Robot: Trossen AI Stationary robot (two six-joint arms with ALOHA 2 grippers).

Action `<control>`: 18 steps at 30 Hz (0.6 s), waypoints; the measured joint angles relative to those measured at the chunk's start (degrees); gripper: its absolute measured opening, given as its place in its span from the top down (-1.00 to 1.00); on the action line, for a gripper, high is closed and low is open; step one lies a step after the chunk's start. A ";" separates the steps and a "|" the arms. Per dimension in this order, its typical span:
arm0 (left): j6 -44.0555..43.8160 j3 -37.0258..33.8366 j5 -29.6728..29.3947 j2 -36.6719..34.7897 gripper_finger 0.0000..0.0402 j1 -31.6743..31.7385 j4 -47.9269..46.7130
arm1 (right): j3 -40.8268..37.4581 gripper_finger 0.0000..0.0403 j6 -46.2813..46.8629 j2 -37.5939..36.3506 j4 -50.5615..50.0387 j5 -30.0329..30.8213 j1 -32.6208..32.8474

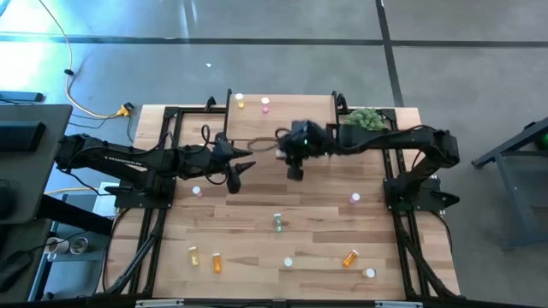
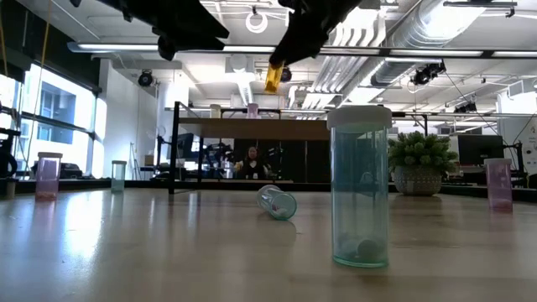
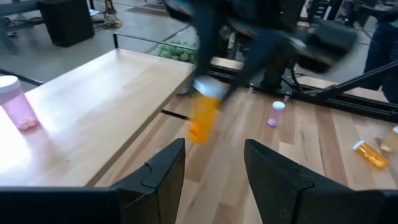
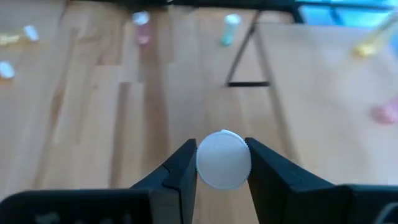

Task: Pick and place medicine bottles onto shelf by color
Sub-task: Put the top orange pill bottle on the shelf

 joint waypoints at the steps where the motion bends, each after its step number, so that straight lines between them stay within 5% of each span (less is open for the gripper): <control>1: 0.01 0.00 0.20 0.00 0.22 0.00 0.00 | 1.00 0.49 -0.72 0.00 -0.64 0.02 -0.90; 18: -1.07 0.00 0.57 0.00 0.22 0.00 0.00 | 17.31 0.49 -7.74 0.00 -5.49 0.02 -21.90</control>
